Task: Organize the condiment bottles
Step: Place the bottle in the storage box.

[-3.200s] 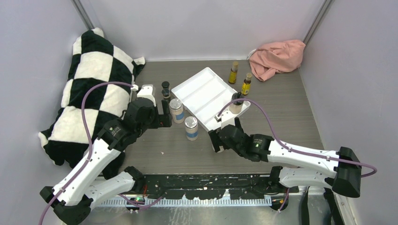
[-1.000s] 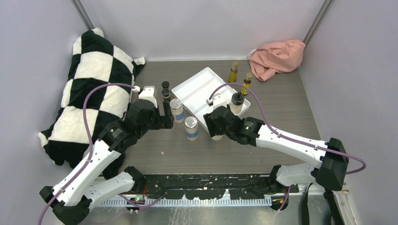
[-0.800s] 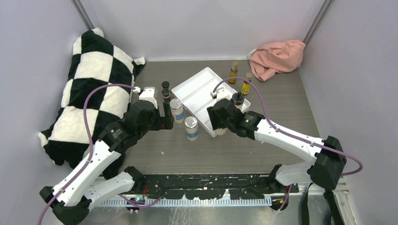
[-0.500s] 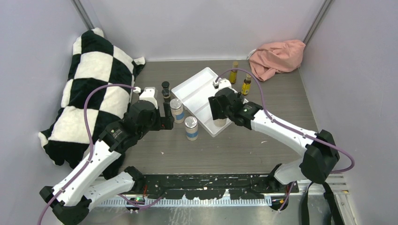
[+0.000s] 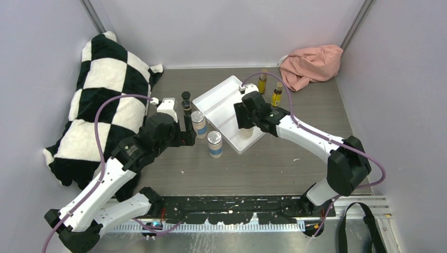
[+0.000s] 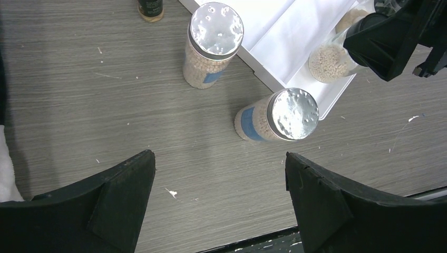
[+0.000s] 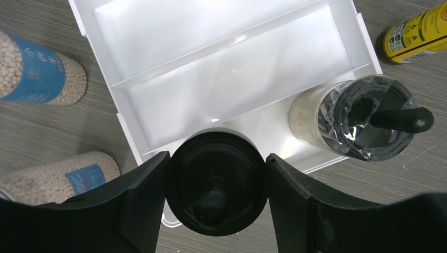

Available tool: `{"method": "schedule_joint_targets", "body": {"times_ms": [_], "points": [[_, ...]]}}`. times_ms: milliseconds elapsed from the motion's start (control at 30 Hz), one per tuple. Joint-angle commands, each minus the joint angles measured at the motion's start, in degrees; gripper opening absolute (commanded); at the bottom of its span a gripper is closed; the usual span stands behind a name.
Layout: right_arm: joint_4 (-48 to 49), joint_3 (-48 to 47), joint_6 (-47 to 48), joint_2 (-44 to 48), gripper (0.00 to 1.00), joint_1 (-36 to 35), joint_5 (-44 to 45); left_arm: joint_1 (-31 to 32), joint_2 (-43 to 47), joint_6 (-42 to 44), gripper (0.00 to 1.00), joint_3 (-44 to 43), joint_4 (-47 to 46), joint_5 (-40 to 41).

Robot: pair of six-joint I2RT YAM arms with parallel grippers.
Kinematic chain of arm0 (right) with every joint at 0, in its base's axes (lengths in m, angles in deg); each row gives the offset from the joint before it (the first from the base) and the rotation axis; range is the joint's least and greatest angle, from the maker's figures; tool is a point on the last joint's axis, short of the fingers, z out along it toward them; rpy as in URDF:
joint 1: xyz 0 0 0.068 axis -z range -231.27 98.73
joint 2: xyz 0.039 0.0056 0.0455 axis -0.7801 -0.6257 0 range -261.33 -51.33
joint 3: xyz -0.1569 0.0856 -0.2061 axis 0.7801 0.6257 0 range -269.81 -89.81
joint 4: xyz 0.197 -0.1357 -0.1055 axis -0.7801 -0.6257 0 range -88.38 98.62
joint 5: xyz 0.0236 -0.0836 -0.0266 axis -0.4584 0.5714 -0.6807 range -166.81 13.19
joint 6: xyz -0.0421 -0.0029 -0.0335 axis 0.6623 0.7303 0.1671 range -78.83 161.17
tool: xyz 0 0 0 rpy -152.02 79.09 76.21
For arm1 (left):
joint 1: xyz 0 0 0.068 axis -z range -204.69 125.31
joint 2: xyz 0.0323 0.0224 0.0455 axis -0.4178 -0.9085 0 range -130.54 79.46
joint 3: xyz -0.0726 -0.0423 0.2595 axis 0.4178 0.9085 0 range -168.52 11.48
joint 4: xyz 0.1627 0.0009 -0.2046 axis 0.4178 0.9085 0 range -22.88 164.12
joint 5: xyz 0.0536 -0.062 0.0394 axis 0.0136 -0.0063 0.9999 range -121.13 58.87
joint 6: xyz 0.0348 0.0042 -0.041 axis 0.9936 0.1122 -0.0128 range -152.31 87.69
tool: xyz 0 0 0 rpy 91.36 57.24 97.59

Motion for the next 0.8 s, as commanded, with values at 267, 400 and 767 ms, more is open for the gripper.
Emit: {"method": "schedule_joint_targets", "body": {"times_ms": [267, 400, 767], "points": [[6.42, -1.50, 0.30, -1.52, 0.01, 2.25, -2.38, 0.38, 0.43, 0.51, 0.94, 0.39, -3.69, -0.45], [6.78, -0.70, 0.12, -1.77, 0.01, 2.25, -2.58, 0.40, 0.52, 0.67, 0.94, 0.31, -3.73, -0.53], [5.10, 0.54, -0.09, 1.42, 0.01, 2.38, -1.76, 0.35, 0.66, 0.65, 0.94, 0.03, -4.06, -0.99]]}}
